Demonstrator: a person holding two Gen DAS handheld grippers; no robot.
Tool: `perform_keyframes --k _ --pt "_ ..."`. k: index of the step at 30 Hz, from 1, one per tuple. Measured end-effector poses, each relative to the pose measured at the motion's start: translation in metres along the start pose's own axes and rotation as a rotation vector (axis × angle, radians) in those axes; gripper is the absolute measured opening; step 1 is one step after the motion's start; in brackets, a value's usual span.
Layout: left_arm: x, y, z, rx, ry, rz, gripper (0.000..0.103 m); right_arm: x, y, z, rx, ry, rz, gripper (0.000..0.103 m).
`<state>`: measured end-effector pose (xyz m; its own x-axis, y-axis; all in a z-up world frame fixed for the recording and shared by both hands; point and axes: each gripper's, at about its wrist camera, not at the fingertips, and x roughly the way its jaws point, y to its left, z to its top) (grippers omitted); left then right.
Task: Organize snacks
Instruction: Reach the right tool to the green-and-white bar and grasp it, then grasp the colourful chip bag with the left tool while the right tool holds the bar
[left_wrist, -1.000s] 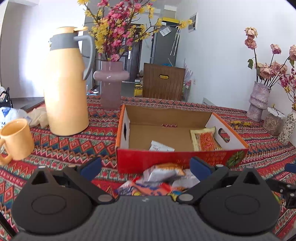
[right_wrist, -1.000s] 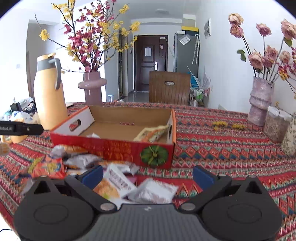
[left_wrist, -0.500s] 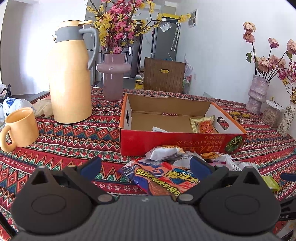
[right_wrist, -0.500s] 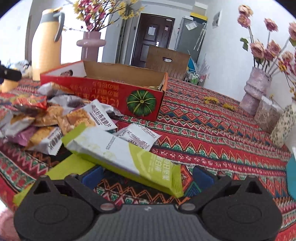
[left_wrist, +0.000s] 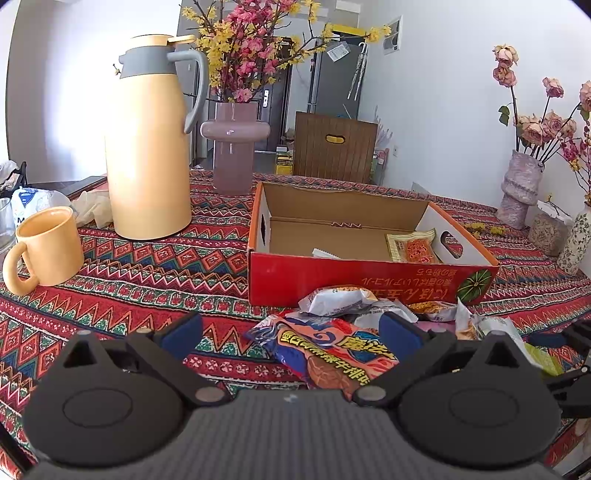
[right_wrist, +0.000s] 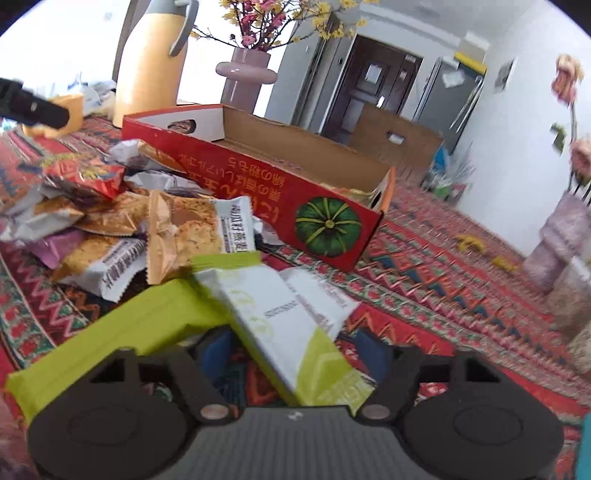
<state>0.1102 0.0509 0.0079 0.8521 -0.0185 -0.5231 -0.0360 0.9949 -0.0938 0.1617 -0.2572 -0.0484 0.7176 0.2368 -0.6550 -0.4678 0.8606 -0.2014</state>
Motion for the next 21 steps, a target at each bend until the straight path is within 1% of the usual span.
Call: perform_keyframes --k 3,5,7,8,12,18,21 --pt "0.001 0.001 0.0 -0.002 0.004 0.004 0.103 0.003 -0.008 -0.001 0.053 0.01 0.038 0.057" --pt "0.001 0.001 -0.001 -0.002 0.007 0.006 0.103 0.002 -0.011 -0.002 0.078 0.009 0.045 0.053" --pt "0.002 0.002 -0.001 -0.003 0.009 0.008 0.103 -0.002 -0.014 -0.003 0.106 0.003 0.054 0.042" --pt "0.002 0.002 -0.001 -0.003 0.01 0.009 0.103 -0.004 -0.015 -0.004 0.122 -0.001 0.056 0.04" --pt "0.004 0.002 -0.001 -0.003 0.018 0.011 0.103 -0.013 -0.019 -0.006 0.185 -0.021 0.059 0.039" --pt "0.012 -0.002 -0.001 0.011 0.053 0.003 0.103 -0.025 -0.025 -0.007 0.352 -0.063 0.102 0.039" --pt "0.017 -0.004 0.0 0.005 0.071 -0.007 0.103 -0.023 -0.02 -0.008 0.368 -0.065 0.104 0.039"
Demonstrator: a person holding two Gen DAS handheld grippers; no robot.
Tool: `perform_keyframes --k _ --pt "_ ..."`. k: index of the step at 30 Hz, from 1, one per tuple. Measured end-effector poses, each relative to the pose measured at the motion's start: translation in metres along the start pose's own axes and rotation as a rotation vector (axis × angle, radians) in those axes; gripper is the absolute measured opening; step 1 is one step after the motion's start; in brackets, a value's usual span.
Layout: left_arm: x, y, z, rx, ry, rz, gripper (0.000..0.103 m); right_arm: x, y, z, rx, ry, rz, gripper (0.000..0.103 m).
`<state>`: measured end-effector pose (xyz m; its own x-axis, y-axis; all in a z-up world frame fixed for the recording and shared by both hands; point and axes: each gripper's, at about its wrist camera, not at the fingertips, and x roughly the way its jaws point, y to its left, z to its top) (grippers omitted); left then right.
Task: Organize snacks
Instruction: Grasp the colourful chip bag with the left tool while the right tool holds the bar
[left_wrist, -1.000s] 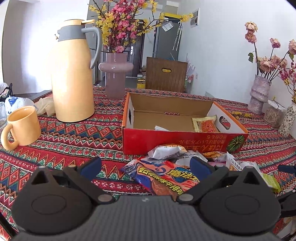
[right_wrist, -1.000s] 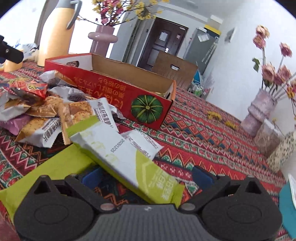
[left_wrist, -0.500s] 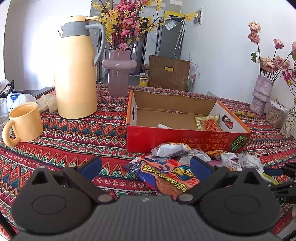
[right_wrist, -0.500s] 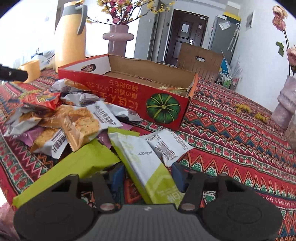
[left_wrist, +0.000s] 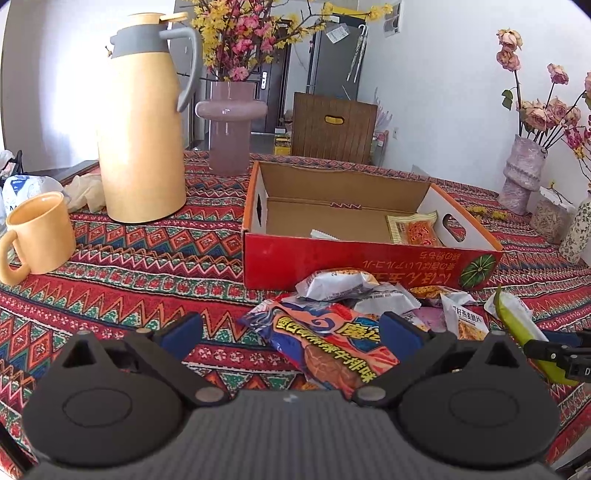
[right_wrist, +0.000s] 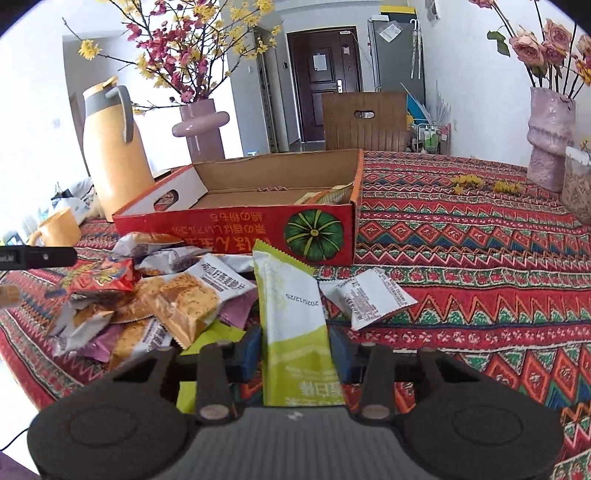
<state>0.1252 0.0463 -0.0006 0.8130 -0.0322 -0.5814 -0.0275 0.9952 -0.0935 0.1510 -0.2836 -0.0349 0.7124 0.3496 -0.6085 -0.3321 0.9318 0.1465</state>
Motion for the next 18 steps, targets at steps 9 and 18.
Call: perform_keyframes --k 9,18 --pt "0.037 -0.022 0.021 0.001 0.134 0.051 0.103 0.015 0.005 -0.008 0.023 0.023 -0.071 0.039" --pt "0.087 -0.027 0.041 -0.054 0.342 0.106 0.103 0.02 0.003 -0.015 0.058 0.019 -0.052 0.039"
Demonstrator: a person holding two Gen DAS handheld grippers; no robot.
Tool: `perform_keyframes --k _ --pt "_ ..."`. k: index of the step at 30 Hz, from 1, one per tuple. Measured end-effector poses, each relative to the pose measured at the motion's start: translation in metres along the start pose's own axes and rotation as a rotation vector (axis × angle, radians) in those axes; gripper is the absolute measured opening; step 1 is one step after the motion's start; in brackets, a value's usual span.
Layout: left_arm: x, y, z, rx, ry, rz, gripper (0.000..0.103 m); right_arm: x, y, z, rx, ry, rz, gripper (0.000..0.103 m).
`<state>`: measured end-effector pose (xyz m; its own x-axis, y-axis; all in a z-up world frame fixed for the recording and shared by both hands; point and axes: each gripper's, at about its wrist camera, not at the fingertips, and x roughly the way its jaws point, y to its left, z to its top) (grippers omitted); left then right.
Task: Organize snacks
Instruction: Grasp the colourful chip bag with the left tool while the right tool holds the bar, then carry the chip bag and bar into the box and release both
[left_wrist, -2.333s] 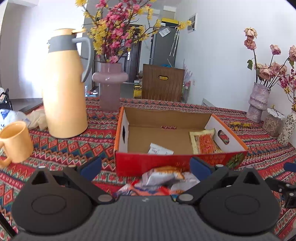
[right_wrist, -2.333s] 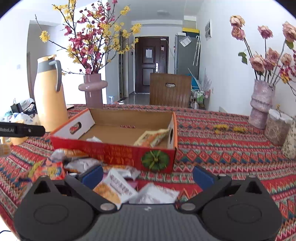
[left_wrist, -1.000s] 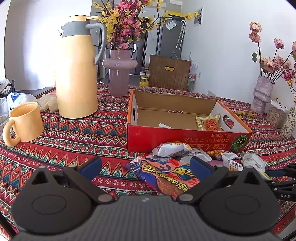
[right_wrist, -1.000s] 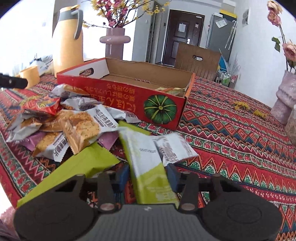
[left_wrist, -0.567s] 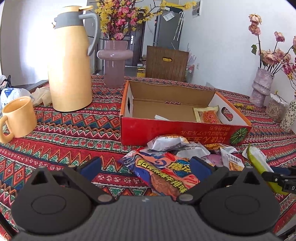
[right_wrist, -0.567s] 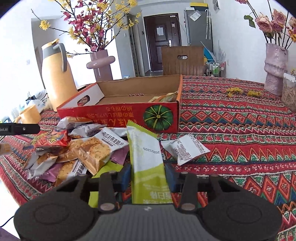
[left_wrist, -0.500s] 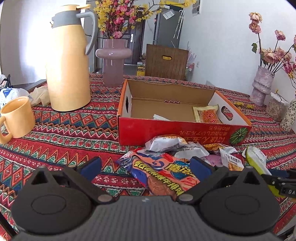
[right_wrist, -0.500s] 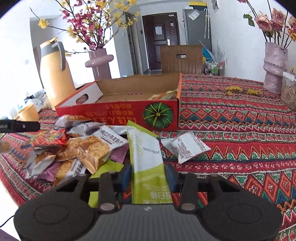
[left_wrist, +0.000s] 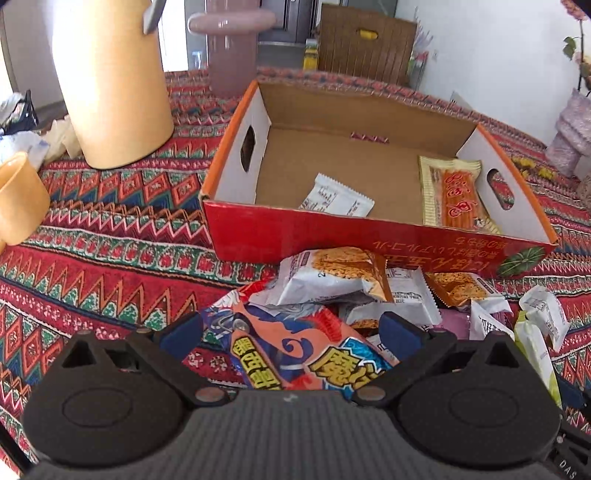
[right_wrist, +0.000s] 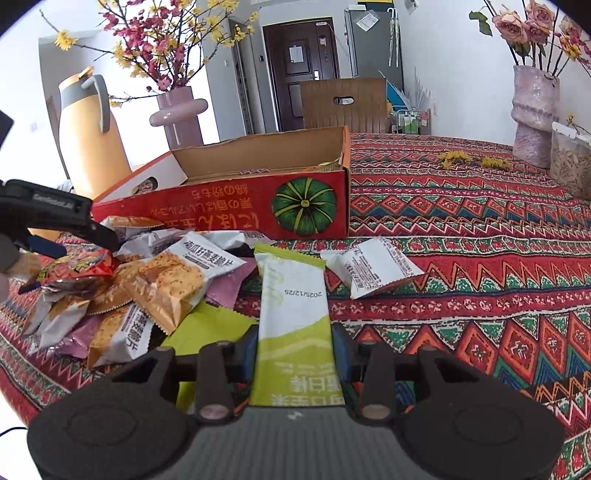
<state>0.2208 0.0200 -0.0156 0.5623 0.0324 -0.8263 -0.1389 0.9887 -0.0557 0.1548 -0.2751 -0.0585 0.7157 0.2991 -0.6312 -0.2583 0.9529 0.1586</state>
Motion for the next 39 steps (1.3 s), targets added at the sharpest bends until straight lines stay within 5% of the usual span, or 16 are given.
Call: perform_keyframes --k 7,15,28,39 --pt "0.015 -0.002 0.001 0.025 0.079 0.024 0.089 0.0 -0.001 -0.001 0.009 -0.008 0.01 0.039" --pt "0.008 0.005 0.0 0.044 0.069 -0.007 0.063 -0.001 -0.001 -0.001 0.004 -0.009 0.011 0.039" --pt "-0.018 0.028 -0.007 0.061 -0.022 -0.026 0.06 -0.013 0.002 0.004 -0.001 -0.046 -0.011 0.039" --pt "-0.055 0.013 -0.024 0.212 -0.156 -0.014 0.06 -0.021 0.015 0.011 -0.024 -0.076 -0.013 0.039"
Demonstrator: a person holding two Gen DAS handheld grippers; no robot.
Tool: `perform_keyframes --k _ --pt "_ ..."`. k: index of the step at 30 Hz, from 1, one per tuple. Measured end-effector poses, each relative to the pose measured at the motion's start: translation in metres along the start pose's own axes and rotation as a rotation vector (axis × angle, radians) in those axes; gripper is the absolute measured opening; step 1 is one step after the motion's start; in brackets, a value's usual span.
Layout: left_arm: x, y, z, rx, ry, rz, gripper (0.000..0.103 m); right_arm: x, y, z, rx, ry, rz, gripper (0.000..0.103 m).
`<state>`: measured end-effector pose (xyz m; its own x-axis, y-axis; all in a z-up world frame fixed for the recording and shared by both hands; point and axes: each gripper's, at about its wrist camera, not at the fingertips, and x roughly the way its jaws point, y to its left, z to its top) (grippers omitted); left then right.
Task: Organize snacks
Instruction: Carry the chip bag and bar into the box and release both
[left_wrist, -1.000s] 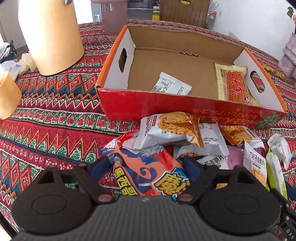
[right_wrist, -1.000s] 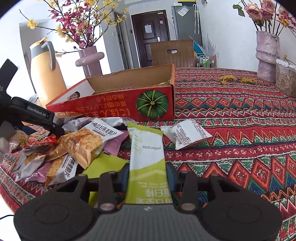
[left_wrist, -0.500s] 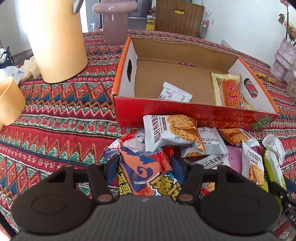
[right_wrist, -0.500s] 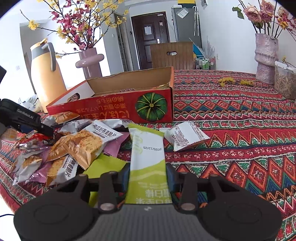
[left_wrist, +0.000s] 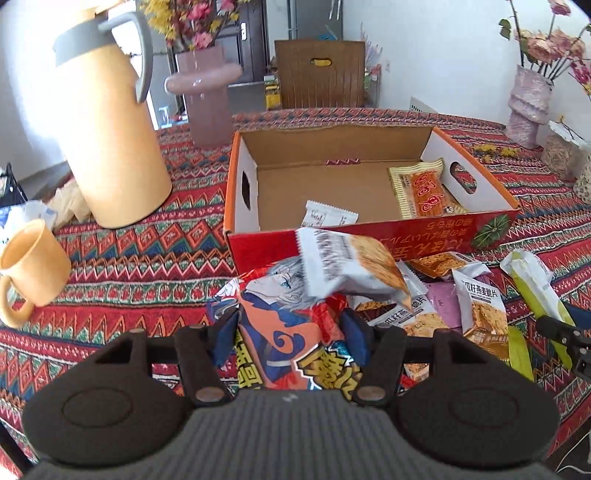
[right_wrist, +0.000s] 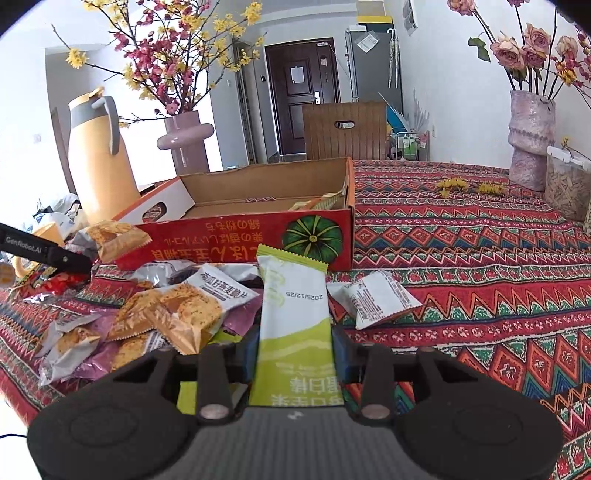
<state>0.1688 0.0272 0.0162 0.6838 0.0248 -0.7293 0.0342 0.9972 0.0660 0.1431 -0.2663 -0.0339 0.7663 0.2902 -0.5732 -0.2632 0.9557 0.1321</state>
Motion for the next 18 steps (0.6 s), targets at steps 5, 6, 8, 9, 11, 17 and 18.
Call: perform_keyframes --k 5,6,8,9,11,17,18 --pt "-0.006 -0.002 0.001 0.015 -0.018 0.005 0.06 -0.006 0.005 0.003 -0.011 -0.016 -0.002 0.039" --pt "-0.008 -0.001 0.001 0.013 -0.022 0.002 0.06 -0.007 0.006 0.005 -0.013 -0.02 -0.002 0.039" --pt "-0.012 0.0 0.001 0.009 -0.033 0.0 0.06 -0.009 0.007 0.008 -0.018 -0.029 -0.002 0.039" --pt "-0.013 0.001 0.002 0.009 -0.038 0.0 0.06 -0.01 0.008 0.01 -0.022 -0.035 -0.002 0.039" --pt "-0.017 0.002 0.004 0.007 -0.053 -0.003 0.06 -0.01 0.01 0.015 -0.031 -0.047 -0.001 0.039" --pt "-0.021 0.001 0.018 0.004 -0.096 -0.007 0.06 -0.007 0.017 0.04 -0.058 -0.095 0.002 0.039" --pt "-0.021 0.0 0.02 0.005 -0.101 -0.008 0.06 -0.006 0.018 0.044 -0.063 -0.102 0.003 0.039"
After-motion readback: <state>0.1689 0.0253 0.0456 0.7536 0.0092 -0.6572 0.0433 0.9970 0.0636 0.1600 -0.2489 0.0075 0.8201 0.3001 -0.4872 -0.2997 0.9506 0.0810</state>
